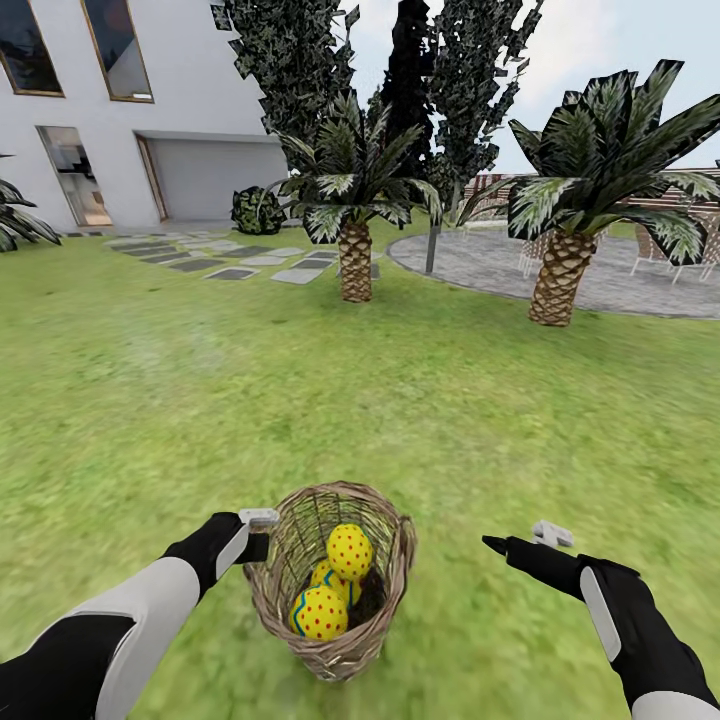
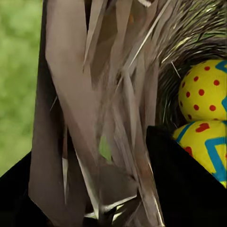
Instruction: Take the three Easter eggs out of the wicker basket on the lawn in the garden, then place them on the lawn next to a single tree (choose any tree) so that all three eggs are next to the same tree and none are left in the basket.
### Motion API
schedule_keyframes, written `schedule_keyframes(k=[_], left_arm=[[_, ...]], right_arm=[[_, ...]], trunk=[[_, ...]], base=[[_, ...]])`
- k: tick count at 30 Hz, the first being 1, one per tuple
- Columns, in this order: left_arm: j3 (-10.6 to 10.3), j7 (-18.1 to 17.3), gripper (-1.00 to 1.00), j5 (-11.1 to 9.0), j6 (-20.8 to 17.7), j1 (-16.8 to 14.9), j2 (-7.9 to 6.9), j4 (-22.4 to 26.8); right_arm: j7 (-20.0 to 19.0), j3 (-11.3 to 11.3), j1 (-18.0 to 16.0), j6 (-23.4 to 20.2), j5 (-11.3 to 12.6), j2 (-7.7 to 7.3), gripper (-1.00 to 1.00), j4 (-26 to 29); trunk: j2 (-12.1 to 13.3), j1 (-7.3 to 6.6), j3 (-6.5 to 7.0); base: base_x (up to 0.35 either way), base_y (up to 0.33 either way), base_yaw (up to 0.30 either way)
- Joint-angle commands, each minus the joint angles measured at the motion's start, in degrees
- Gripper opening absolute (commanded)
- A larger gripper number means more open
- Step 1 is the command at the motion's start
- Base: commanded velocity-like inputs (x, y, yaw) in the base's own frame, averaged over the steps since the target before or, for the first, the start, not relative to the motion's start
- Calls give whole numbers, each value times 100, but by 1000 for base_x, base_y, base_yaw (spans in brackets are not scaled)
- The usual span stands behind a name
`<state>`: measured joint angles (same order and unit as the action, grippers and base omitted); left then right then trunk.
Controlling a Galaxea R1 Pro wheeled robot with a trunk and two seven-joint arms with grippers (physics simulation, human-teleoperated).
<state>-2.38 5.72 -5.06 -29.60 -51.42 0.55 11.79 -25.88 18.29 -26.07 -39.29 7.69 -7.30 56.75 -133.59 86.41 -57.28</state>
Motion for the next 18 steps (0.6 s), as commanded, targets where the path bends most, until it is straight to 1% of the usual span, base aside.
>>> schedule_keyframes(k=[1,5,11,18], left_arm=[[-60,34,-100,34,-37,0,2,25],[-77,34,-100,73,-29,0,39,26],[-78,34,-100,76,-37,0,45,43],[-78,6,-100,68,-37,0,51,54]], right_arm=[[4,9,-3,-43,48,1,100,4],[4,9,-3,-43,48,1,100,3],[4,9,-3,-43,48,1,100,3],[3,8,1,25,40,44,100,3]], trunk=[[-2,-1,-6],[159,-89,66],[399,-220,174],[680,-374,300]], base=[[0,0,0],[0,0,0],[0,0,0],[0,0,0]])
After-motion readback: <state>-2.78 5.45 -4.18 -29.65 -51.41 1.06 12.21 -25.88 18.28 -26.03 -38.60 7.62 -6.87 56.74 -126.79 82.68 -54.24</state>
